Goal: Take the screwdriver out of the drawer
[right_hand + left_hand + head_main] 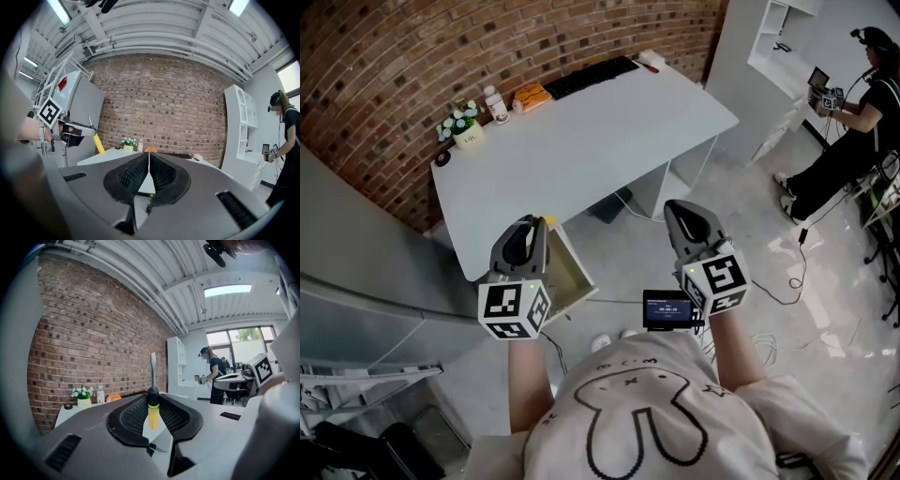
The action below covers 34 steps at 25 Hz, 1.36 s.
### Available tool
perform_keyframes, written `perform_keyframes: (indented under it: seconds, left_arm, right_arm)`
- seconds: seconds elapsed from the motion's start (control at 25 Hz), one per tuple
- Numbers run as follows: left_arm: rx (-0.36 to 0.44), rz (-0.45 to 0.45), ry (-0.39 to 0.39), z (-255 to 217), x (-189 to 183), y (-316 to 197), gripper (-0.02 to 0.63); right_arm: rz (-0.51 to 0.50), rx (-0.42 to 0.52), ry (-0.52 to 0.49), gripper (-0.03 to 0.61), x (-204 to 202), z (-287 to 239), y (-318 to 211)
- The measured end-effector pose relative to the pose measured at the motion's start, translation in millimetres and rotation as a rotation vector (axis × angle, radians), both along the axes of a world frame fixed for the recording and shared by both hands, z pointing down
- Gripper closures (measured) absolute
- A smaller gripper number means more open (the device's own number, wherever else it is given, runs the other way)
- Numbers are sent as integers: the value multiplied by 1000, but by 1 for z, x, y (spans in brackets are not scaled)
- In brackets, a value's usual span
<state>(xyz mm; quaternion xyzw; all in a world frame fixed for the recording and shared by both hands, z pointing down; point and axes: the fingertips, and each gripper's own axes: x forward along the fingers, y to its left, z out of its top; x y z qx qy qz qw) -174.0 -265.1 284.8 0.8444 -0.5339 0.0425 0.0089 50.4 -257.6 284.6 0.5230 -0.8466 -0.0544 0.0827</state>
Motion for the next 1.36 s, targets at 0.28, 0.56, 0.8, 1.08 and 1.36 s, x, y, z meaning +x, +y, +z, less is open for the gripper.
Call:
perform_keyframes:
  seconds: [0.28, 0.56, 0.8, 1.08, 1.36]
  left_arm:
    - [59, -2, 3, -20, -1, 7, 532]
    - [82, 2, -3, -23, -1, 12, 532]
    - [91, -1, 5, -26, -5, 12, 532]
    - [97, -3, 10, -27, -6, 15, 532]
    - [94, -8, 15, -23, -13, 15, 532]
  right_arm:
    - [8, 20, -31, 557, 1, -4, 4]
    - [10, 31, -68, 557, 1, -8, 9]
    - [13, 31, -59, 557, -2, -9, 12]
    - [12, 32, -55, 557, -3, -9, 14]
    - [5, 24, -53, 557, -10, -2, 14]
